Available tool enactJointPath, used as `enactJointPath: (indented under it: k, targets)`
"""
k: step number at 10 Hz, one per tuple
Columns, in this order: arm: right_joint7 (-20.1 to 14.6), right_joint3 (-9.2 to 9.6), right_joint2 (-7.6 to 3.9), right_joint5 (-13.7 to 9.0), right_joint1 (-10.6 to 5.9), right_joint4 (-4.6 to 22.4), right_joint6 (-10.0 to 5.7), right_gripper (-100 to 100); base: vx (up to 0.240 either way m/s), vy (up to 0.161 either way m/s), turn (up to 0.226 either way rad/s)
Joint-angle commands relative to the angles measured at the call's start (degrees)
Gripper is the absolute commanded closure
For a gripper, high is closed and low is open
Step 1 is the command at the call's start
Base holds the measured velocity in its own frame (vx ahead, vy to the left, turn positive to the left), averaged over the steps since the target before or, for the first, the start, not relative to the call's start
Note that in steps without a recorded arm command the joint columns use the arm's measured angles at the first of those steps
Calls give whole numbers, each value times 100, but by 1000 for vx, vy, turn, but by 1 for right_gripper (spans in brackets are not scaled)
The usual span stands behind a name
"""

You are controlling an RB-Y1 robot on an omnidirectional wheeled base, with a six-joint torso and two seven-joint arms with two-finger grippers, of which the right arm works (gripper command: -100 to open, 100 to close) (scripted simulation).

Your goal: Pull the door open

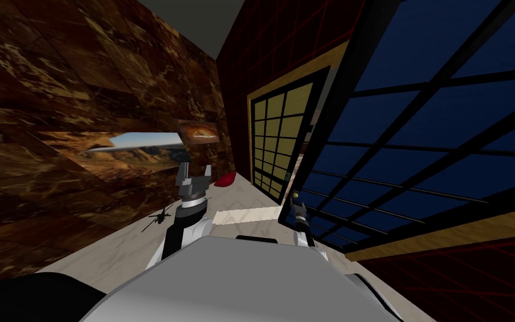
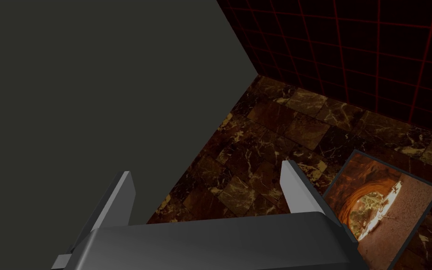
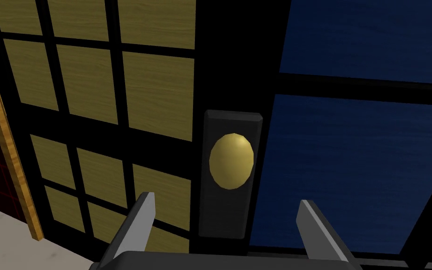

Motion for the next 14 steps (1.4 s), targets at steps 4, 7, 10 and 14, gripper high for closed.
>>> enactJointPath:
  k: [4,7,10,14]
  targets:
    - [-280,-30,-213,-46,0,256,-175,-100,149,-8,65]
    - [-261,-33,-215,-47,30,210,-133,100,23,-7,1]
    - [-261,-33,-215,-47,30,210,-133,100,-3,-2,-2]
    - [-449,118,-319,36,90,182,-163,100,-91,-26,65]
